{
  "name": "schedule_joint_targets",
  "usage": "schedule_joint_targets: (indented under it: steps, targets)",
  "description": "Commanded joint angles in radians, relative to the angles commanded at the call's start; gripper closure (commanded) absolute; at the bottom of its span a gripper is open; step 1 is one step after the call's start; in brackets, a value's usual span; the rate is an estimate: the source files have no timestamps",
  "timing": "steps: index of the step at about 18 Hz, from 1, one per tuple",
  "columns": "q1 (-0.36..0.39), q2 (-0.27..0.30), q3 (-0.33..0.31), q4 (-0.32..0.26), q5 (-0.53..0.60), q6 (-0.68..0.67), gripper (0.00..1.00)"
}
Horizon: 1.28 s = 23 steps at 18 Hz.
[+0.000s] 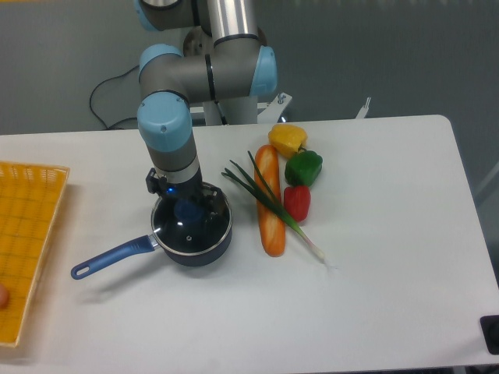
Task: Open the lid
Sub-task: 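Close the gripper around the blue knob of the lid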
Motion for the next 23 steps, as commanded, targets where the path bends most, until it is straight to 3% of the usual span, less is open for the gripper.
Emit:
schedule_joint_targets:
  steps: [23]
  targets:
    - [0.000, -0.005, 0.002, 0.000, -0.003, 0.000, 0.20]
